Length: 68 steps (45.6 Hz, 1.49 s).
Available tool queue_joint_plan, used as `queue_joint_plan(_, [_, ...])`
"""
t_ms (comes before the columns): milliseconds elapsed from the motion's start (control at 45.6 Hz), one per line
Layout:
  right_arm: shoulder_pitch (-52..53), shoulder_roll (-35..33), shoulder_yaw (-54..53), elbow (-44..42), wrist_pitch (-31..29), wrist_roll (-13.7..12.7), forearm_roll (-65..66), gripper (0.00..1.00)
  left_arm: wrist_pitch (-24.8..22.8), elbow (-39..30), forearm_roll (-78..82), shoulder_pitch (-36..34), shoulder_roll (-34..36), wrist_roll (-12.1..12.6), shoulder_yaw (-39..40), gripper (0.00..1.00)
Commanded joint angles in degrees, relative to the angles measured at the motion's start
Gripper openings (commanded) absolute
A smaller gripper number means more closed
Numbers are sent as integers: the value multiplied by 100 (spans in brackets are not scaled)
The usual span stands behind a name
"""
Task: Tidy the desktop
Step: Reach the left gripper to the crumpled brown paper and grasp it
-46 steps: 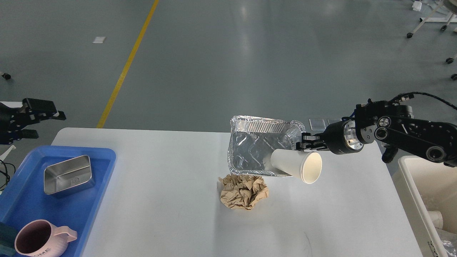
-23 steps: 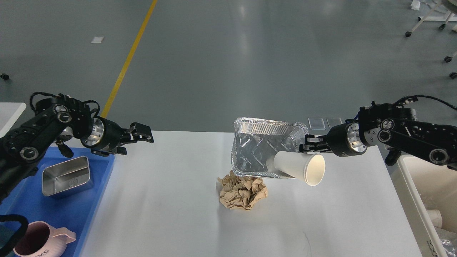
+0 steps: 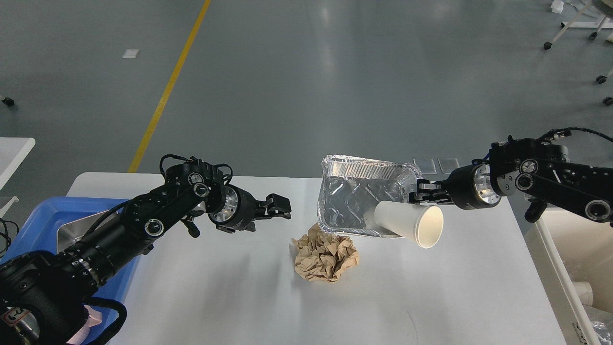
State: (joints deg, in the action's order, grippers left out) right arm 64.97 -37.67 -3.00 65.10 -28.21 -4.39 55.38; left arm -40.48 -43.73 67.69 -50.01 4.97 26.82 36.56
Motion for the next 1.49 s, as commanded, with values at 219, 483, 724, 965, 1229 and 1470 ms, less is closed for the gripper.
queue_joint_plan(219, [-10, -91, -7, 12, 0, 0, -1, 0, 242, 277, -81, 114, -558, -168, -360, 98])
queue_joint_plan(483, [-10, -144, -16, 21, 0, 0, -9, 0, 471, 436, -239, 404, -769, -185, -325, 98])
queue_joint_plan(724, [-19, -135, -16, 12, 0, 0, -9, 0, 1051, 506, -1127, 510, -769, -132, -378, 98])
queue_joint_plan(965, [-19, -135, -16, 21, 0, 0, -9, 0, 1051, 506, -1092, 501, -751, -194, -431, 98])
queue_joint_plan(1229, [-28, -161, -16, 21, 17, 0, -9, 0, 1104, 506, -995, 448, -787, -194, -624, 91])
queue_joint_plan(1470, [-54, -205, -51, 30, 17, 0, -9, 0, 1007, 515, -977, 404, -787, -273, -712, 56])
